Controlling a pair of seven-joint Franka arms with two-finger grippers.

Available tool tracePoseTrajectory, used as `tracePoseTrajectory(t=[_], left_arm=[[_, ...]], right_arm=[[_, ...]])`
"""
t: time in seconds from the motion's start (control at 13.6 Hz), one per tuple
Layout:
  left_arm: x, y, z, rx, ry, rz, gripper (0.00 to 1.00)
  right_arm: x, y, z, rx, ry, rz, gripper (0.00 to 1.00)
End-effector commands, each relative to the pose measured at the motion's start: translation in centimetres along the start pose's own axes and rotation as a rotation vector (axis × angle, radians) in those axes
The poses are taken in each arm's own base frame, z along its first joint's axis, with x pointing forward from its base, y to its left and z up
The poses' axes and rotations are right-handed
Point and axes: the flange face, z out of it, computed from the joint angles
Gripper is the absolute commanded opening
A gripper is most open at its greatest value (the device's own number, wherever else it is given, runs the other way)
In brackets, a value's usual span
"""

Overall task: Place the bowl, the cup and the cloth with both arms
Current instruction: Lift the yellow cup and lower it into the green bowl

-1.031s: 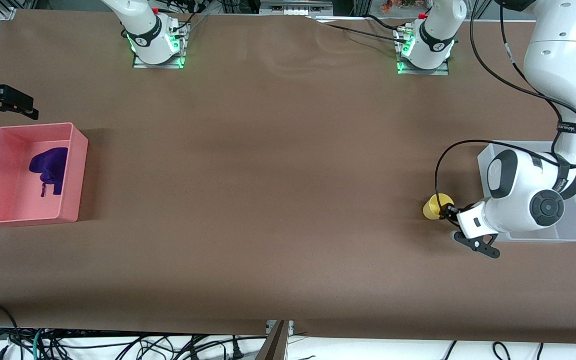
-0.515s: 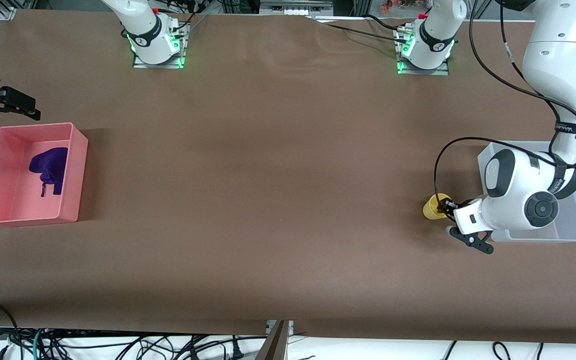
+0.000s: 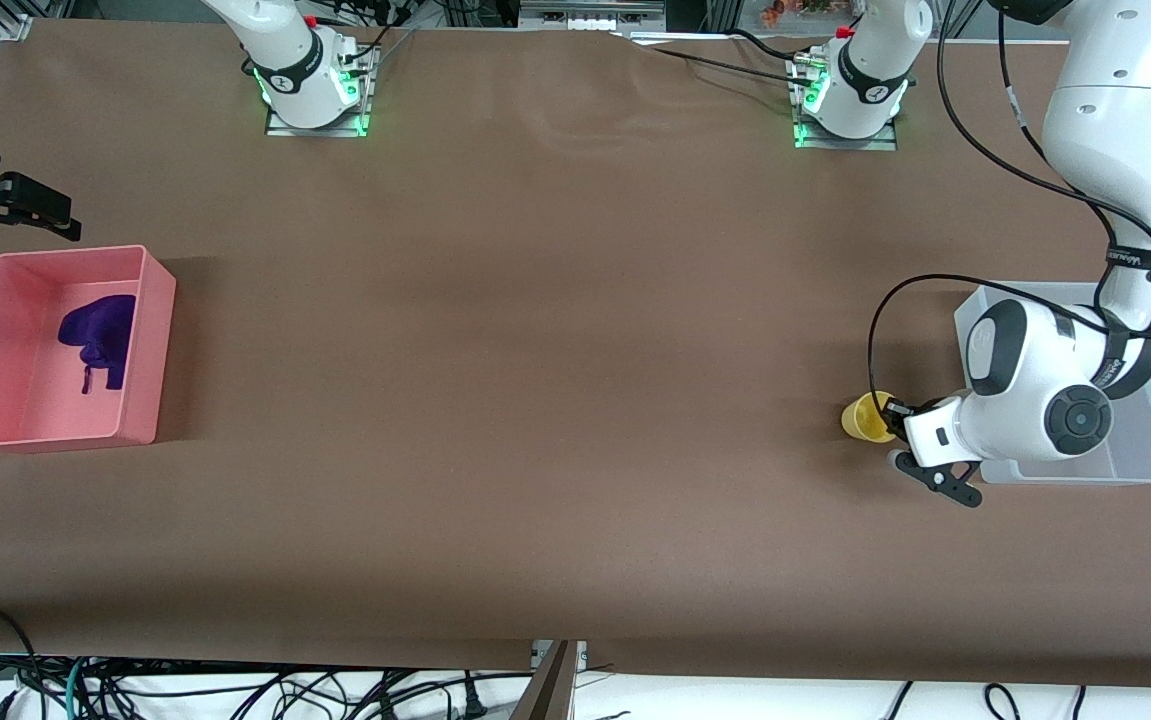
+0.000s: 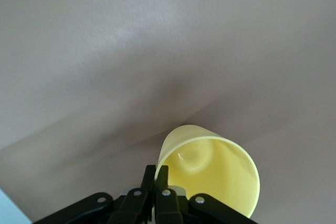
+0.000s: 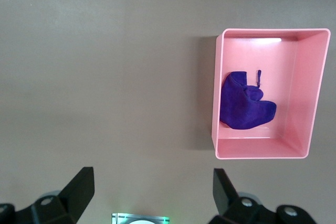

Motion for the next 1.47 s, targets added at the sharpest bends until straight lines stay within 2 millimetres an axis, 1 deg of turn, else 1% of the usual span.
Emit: tracePoseTrajectory(t=[0.0, 0.15, 0.22, 0.37, 0.44, 0.52, 0.66, 0.74, 0.81, 0.96, 1.03, 1.1, 1.33, 1.4], left_arm=[[-1.0, 0.6, -6.5, 0.043, -0.013, 0.028, 0.00], [-2.8, -0.4, -9.9, 0.040, -0.060, 0.018, 0.00], [-4.3, -1.2, -11.1, 0.049, -0.102, 0.025, 0.00], [-8.0, -3.4, -13.7, 0.104, -0.194, 0.060, 0.00], [-9.9, -5.1, -14.6, 0.111, -0.224, 0.082, 0.00], [-11.8, -6.8, -15.0, 0.108, -0.244, 0.099, 0.00], [-15.5, -10.7, -13.6, 0.092, -0.287, 0.096, 0.00], [-16.8, -12.0, -12.6, 0.082, -0.290, 0.090, 0.00], [-17.6, -13.2, -11.5, 0.087, -0.273, 0.086, 0.00], [-19.7, -16.0, -8.5, 0.104, -0.211, 0.106, 0.00], [-20.1, -16.5, -6.8, 0.124, -0.175, 0.126, 0.00], [-20.4, -17.1, -5.9, 0.142, -0.145, 0.141, 0.00], [-20.5, -18.0, -4.1, 0.156, -0.107, 0.159, 0.00], [-20.5, -18.2, -3.7, 0.151, -0.108, 0.157, 0.16]], right_arm=[[0.0, -0.2, -0.7, -0.008, 0.009, 0.009, 1.00], [0.0, -0.2, -0.6, -0.009, 0.007, 0.009, 1.00], [0.0, -0.1, -0.7, -0.014, 0.008, 0.011, 1.00], [0.0, -0.2, -0.6, -0.017, 0.003, 0.010, 1.00], [0.0, -0.2, -0.6, -0.017, 0.003, 0.008, 1.00], [0.0, -0.1, -0.6, -0.016, 0.003, 0.010, 1.00], [0.0, -0.2, -0.7, -0.018, 0.006, 0.005, 1.00], [0.0, -0.1, -0.7, -0.017, 0.006, 0.004, 1.00], [0.0, -0.1, -0.7, -0.017, 0.008, -0.001, 1.00], [0.0, -0.1, -0.7, -0.019, 0.008, -0.002, 1.00], [0.1, -0.1, -0.6, -0.018, 0.006, -0.004, 1.00], [0.2, -0.1, -0.4, -0.018, 0.003, -0.004, 1.00], [0.2, -0.1, -0.3, -0.018, 0.002, -0.002, 1.00], [0.2, -0.1, -0.4, -0.018, 0.003, -0.004, 1.00]])
